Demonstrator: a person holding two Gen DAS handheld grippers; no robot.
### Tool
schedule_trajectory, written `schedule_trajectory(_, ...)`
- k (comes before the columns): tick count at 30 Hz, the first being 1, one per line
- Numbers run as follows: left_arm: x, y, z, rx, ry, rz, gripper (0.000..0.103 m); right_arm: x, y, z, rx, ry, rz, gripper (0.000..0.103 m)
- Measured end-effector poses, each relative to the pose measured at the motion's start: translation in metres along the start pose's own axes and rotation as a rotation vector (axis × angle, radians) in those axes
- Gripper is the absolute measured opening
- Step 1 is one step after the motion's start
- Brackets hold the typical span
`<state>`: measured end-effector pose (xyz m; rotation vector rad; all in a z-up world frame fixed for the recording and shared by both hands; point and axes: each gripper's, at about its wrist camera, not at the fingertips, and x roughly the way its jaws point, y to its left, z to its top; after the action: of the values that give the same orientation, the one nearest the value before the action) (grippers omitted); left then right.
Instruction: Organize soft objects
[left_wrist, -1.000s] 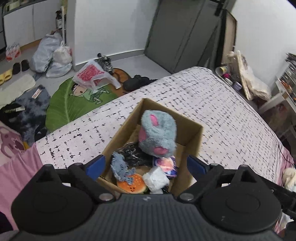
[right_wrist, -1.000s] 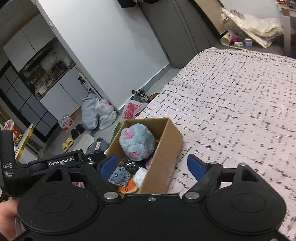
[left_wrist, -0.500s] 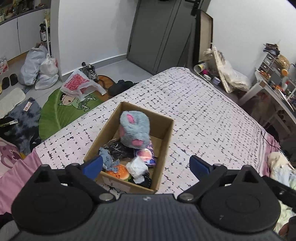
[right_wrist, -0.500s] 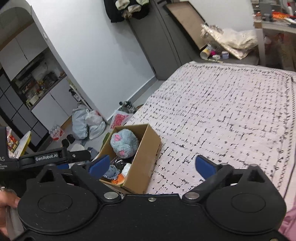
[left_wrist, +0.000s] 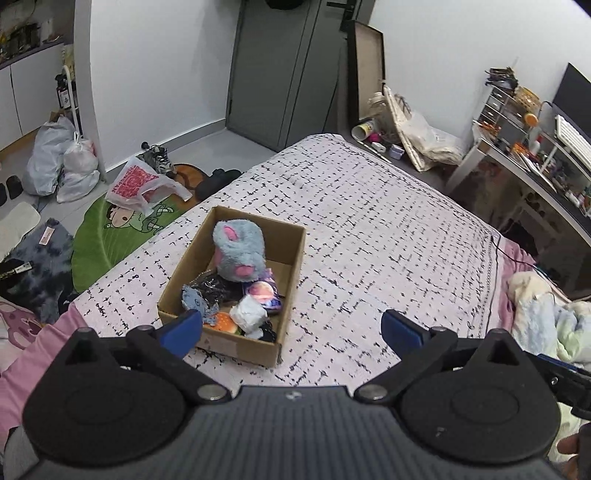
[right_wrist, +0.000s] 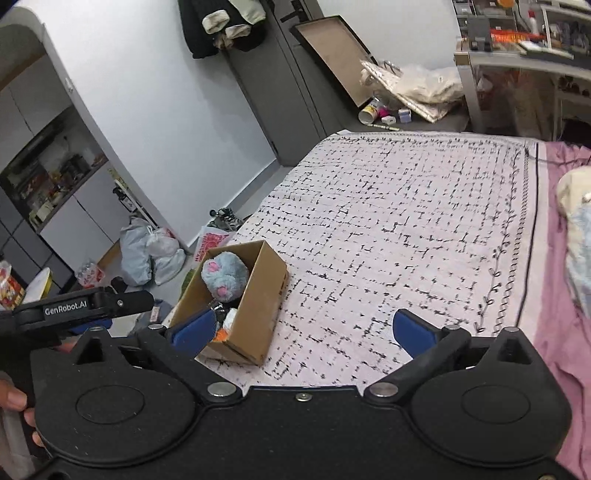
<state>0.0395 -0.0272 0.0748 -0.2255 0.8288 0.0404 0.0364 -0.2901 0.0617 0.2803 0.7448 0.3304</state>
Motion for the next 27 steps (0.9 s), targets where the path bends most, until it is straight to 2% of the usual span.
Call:
schedule_trajectory(15, -0.044, -0.015, -0.024, 0.059, -0.044, -0.010, 0.102, -0.041, 0.006, -0.021, 0.061, -0.006, -0.054, 0.103)
schedule_trajectory(23, -0.060, -0.013, -0.034, 0.086, -0.025, -0.028, 0.102, -0.054, 0.017, -0.031, 0.055, -0.007, -0.058, 0.103)
schedule_trajectory(27, -0.068, -0.016, -0.040, 0.138, -0.027, -0.005, 0.102, -0.057, 0.022, -0.036, 0.046, 0.007, -0.055, 0.103)
